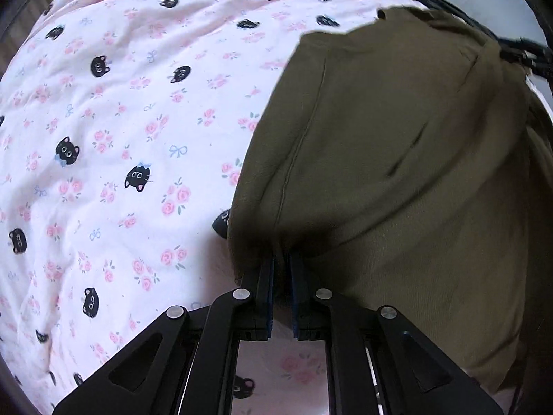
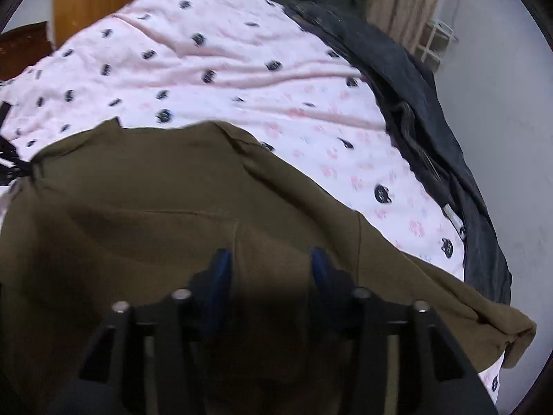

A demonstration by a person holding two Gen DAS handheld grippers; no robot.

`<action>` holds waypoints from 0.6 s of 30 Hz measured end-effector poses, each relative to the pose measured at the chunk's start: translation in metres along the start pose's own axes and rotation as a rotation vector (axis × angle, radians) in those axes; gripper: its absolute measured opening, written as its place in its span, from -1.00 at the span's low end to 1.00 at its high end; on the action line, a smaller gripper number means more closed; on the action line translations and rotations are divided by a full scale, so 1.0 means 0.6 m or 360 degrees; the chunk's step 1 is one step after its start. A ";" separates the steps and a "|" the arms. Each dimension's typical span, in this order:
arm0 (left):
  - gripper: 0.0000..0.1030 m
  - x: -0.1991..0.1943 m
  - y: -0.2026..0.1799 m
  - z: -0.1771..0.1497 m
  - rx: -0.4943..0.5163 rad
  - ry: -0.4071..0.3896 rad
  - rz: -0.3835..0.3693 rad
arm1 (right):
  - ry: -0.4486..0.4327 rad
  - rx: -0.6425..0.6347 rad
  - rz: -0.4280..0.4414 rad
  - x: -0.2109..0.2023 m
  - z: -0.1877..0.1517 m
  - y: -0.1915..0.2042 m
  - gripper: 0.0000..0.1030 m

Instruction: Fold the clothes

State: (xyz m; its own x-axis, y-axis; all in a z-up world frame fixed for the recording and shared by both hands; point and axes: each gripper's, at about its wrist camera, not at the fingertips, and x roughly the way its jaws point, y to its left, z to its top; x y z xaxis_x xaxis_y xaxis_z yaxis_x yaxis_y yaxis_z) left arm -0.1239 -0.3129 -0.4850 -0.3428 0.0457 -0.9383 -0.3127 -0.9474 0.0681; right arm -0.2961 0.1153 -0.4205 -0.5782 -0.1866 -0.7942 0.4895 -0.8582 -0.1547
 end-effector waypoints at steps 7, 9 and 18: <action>-0.51 -0.098 -0.029 0.071 -0.0183 -0.0174 0.0038 | -0.0186 0.0112 0.0040 -0.085 0.003 -0.025 0.36; -0.27 -0.133 -0.040 0.082 -0.0211 -0.0279 0.0063 | -0.0186 0.0098 0.0096 -0.109 -0.008 -0.026 0.36; 0.66 -0.233 -0.110 0.058 -0.0506 -0.0514 0.0189 | -0.0017 0.0103 0.0462 -0.139 -0.093 -0.038 0.36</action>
State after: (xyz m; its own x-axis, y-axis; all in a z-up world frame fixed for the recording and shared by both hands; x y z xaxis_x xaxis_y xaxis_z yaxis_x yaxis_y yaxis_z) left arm -0.0862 -0.2456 -0.3466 -0.6337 -0.0206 -0.7733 0.0150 -0.9998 0.0144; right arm -0.2228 0.1771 -0.3834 -0.4270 -0.4334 -0.7936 0.5932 -0.7967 0.1159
